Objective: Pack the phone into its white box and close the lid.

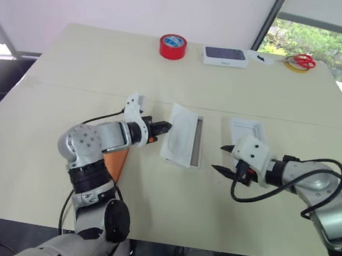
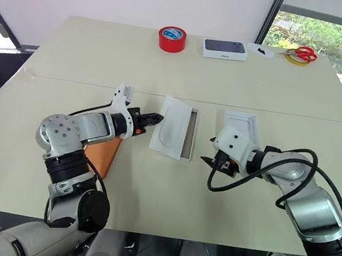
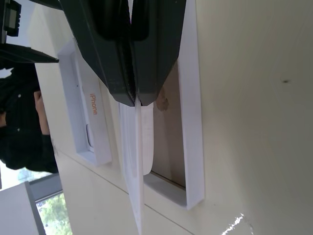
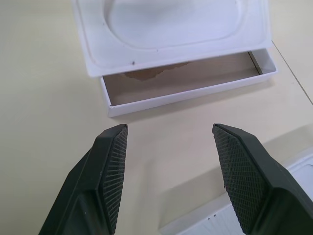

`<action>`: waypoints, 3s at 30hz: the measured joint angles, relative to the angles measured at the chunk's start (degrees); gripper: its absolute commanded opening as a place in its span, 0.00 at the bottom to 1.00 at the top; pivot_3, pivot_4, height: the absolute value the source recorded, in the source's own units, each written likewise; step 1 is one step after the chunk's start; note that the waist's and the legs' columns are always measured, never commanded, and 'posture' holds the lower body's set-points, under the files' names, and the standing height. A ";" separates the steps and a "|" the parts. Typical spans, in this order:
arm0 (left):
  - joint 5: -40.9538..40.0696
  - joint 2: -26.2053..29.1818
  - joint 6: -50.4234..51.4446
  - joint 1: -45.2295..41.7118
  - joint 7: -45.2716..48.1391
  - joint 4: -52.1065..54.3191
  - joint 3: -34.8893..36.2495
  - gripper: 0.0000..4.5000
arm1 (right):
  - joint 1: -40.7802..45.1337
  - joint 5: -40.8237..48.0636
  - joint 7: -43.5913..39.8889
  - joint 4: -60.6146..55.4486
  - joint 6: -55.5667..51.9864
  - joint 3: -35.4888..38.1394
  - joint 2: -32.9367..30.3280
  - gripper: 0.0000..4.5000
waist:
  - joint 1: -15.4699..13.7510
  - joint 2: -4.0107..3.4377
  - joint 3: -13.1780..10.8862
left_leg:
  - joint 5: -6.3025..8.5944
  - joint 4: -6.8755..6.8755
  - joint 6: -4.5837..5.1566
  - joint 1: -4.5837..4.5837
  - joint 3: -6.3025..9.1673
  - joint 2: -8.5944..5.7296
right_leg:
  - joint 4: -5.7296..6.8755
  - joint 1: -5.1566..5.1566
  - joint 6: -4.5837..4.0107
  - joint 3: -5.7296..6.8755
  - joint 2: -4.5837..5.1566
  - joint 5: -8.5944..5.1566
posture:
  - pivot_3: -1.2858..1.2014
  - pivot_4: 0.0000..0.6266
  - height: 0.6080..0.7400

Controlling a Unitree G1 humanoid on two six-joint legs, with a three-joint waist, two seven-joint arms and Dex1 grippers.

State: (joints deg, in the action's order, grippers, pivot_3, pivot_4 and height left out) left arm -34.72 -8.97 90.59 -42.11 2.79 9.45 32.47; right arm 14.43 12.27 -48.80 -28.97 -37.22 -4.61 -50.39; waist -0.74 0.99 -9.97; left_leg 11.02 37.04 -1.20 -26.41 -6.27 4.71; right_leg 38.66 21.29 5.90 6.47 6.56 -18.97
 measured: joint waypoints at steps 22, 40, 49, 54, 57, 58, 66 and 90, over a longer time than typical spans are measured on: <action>5.03 28.25 -24.14 11.90 18.40 4.82 -23.78 0.92 | 10.57 -2.40 9.72 6.45 -6.08 -5.45 12.37 0.02 | 0.66 -0.11 0.05 | -0.03 -0.09 -0.07 0.01 -0.13 0.05 | 0.03 0.13 -0.03 -0.03 -0.04 0.00 | 0.52 0.24 0.93; 5.20 49.94 -48.86 31.04 48.03 11.64 -30.23 0.92 | 30.33 -16.87 20.51 41.01 -1.71 -18.30 29.53 0.02 | 1.51 -0.18 0.02 | 0.00 -0.23 -0.02 -0.06 -0.32 0.05 | 0.09 0.29 -0.04 -0.04 0.02 0.00 | 0.52 0.24 0.93; 4.20 49.93 -48.77 32.41 46.02 12.18 -28.94 0.92 | 30.50 -20.53 22.00 43.50 2.86 -18.22 30.82 0.02 | 1.54 -0.19 0.01 | -0.01 -0.24 -0.02 -0.07 -0.37 0.05 | 0.18 0.38 -0.04 -0.11 0.02 0.00 | 0.52 0.24 0.93; 2.97 49.53 -47.20 31.95 43.14 11.66 -26.54 0.92 | 27.32 -20.13 19.29 35.40 4.02 -17.81 30.32 0.02 | 1.55 -0.19 0.01 | 0.01 -0.26 0.00 -0.08 -0.33 0.07 | 0.23 0.44 -0.04 -0.15 0.02 0.00 | 0.52 0.24 0.93; 0.81 49.37 -42.52 29.76 39.27 9.13 -22.01 0.96 | 24.43 -17.54 15.26 26.69 2.63 -17.62 30.37 0.01 | 1.55 -0.19 0.01 | 0.12 -0.26 0.19 -0.07 -0.22 0.07 | 0.30 0.46 -0.03 -0.15 0.02 -0.01 | 0.52 0.24 0.93; 0.01 49.44 -40.01 29.15 37.74 8.09 -20.11 0.96 | 23.64 -16.37 13.68 23.90 1.76 -17.96 30.55 0.01 | 1.56 -0.19 0.01 | 0.12 -0.26 0.20 -0.07 -0.21 0.07 | 0.30 0.46 -0.03 -0.15 0.02 -0.01 | 0.52 0.24 0.93; -3.92 51.29 -25.07 35.51 30.92 6.70 -9.27 0.96 | 21.94 -13.96 5.50 16.96 -3.72 -26.57 30.30 0.01 | 1.66 -0.18 0.01 | 0.12 -0.29 0.19 -0.08 -0.20 0.07 | 0.34 0.77 -0.05 -0.16 0.03 -0.02 | 0.52 0.24 0.93; -16.26 32.82 -0.28 30.68 19.81 18.08 -5.42 0.96 | 24.48 -16.07 2.60 21.36 -6.92 -34.75 34.64 0.01 | 1.20 -0.14 0.23 | 0.12 -0.21 0.17 0.07 -0.09 -0.06 | 0.34 0.41 -0.04 -0.09 0.15 -0.02 | 0.52 0.24 0.93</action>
State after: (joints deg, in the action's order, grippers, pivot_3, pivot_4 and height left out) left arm -50.98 23.85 90.31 -11.43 22.59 27.54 27.05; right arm 38.92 -3.80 -46.20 -7.61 -44.14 -39.36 -15.74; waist 0.46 0.85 -9.74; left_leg 11.14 36.83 -1.03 -26.33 -6.35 4.65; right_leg 39.00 21.69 5.86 6.38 6.71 -18.98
